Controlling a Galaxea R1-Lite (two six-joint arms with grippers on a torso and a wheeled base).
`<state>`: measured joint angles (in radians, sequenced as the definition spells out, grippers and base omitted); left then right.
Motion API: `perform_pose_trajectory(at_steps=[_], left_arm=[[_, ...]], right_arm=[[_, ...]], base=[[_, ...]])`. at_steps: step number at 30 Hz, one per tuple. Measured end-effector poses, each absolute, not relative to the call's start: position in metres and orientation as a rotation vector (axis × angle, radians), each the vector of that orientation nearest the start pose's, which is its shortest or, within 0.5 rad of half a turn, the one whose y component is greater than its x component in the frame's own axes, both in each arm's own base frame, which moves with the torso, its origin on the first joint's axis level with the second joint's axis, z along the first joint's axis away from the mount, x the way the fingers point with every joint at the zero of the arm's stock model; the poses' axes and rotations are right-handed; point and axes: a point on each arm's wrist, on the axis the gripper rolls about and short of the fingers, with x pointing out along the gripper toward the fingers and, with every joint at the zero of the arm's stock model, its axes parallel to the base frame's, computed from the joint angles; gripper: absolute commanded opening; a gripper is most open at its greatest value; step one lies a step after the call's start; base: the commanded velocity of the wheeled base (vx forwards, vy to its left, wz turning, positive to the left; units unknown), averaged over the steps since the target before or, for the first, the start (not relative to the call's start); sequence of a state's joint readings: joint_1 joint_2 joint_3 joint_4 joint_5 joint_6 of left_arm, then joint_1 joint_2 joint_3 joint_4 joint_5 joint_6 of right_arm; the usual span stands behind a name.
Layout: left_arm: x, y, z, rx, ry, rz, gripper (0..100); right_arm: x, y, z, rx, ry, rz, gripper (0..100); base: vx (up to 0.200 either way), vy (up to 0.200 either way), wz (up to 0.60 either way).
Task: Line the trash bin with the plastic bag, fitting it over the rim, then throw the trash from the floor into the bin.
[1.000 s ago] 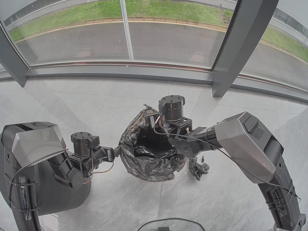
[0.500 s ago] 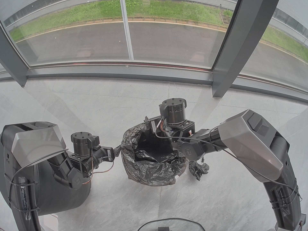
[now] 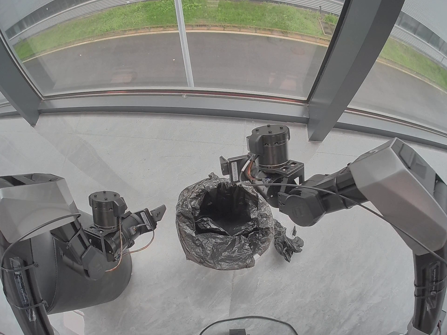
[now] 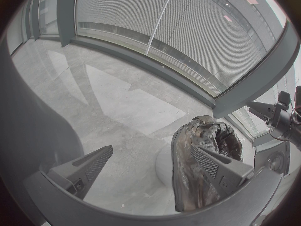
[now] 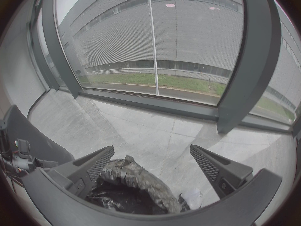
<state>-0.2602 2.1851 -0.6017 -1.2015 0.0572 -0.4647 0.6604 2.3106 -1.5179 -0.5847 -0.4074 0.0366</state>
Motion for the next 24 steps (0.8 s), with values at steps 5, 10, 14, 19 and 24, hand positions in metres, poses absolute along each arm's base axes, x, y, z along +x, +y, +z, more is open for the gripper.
perform_pose_trajectory(at_steps=[5,10,14,19,24], left_arm=[[0.309,-0.072,0.027,-0.409,0.451,-0.071,100],[0.288,-0.081,0.04,-0.403,0.446,-0.121,100],[0.27,-0.108,0.049,-0.371,0.471,-0.223,100],[0.254,-0.142,0.051,-0.278,0.542,-0.338,100],[0.253,-0.166,0.054,-0.23,0.575,-0.41,100]], right_arm=[[0.36,0.269,0.147,0.074,0.218,0.238,100],[0.341,0.259,0.166,0.193,0.223,0.266,100],[0.333,0.253,0.177,0.269,0.224,0.287,100],[0.332,0.239,0.188,0.388,0.221,0.347,100],[0.332,0.216,0.203,0.468,0.193,0.404,100]], base=[[0.0,0.0,0.0],[0.0,0.0,0.0],[0.0,0.0,0.0],[0.0,0.0,0.0],[0.0,0.0,0.0]])
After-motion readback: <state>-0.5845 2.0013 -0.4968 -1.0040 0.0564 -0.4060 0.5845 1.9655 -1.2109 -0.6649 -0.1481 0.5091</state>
